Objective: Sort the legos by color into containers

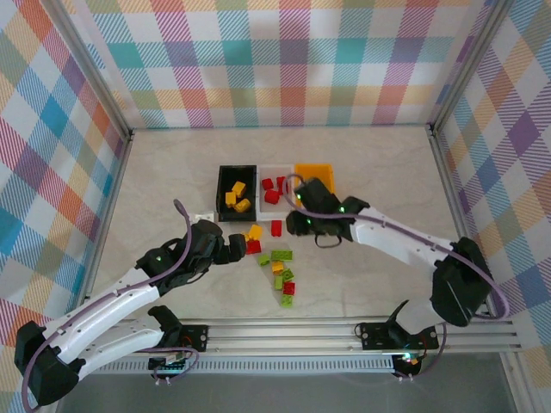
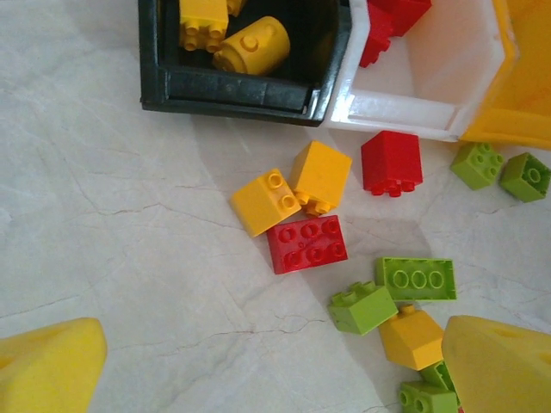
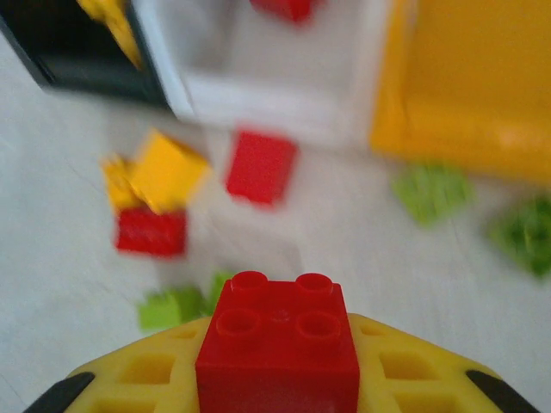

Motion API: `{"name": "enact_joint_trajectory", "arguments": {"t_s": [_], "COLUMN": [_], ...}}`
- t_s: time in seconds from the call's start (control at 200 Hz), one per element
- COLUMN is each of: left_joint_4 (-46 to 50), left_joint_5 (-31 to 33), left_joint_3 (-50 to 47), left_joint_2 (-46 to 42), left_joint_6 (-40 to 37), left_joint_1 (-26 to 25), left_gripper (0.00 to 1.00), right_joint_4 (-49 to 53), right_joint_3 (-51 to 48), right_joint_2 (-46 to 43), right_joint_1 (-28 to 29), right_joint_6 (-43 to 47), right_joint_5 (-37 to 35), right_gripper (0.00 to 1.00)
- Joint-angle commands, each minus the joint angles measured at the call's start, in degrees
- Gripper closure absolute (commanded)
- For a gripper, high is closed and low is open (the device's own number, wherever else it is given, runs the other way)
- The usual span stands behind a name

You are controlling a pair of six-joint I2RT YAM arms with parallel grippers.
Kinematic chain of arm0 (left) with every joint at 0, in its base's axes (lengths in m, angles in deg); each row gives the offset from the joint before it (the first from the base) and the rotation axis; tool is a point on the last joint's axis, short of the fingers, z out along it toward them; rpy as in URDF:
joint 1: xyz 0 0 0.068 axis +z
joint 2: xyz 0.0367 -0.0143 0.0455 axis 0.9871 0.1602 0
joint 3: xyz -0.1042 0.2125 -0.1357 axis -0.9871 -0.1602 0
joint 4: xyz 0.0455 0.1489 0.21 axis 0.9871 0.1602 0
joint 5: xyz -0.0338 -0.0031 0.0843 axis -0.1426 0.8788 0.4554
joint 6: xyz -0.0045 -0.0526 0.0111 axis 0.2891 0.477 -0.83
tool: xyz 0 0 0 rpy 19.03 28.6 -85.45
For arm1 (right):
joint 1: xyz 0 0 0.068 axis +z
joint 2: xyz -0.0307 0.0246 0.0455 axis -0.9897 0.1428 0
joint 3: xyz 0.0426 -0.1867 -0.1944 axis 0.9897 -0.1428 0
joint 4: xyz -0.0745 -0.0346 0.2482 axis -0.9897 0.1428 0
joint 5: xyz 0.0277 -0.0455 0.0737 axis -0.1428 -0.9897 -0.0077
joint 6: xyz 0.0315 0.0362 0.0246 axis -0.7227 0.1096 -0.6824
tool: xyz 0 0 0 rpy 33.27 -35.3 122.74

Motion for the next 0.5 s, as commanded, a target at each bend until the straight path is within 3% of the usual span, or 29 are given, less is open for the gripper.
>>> {"name": "enact_joint_trajectory", "arguments": {"t_s": [0.0, 0.325, 0.495], "left_joint_4": [1.78, 2.51, 2.95], "left_joint_5": [1.06, -0.34, -0.7], "left_joint_3": [-1.11, -2.4, -2.36], "left_joint_2": [-0.73, -1.35, -1.27], "left_joint_6": [1.23, 2.24, 2.12], "left_joint_1": [-0.06, -0.08, -0.1], "left_gripper": [0.0, 0.0, 0.0], "right_joint_4": [-2.69, 0.46, 0.96], "right_joint_3": [7.84, 29.53, 33.21], "right_joint_2": [7.55, 29.21, 31.37], "right_joint_1": [-2.16, -5.09, -5.18], "right_joint_6": [4.65, 5.98, 5.84], "right_joint_5": [0.13, -2.13, -2.01], "right_gripper": [0.72, 0.66, 0.4]}}
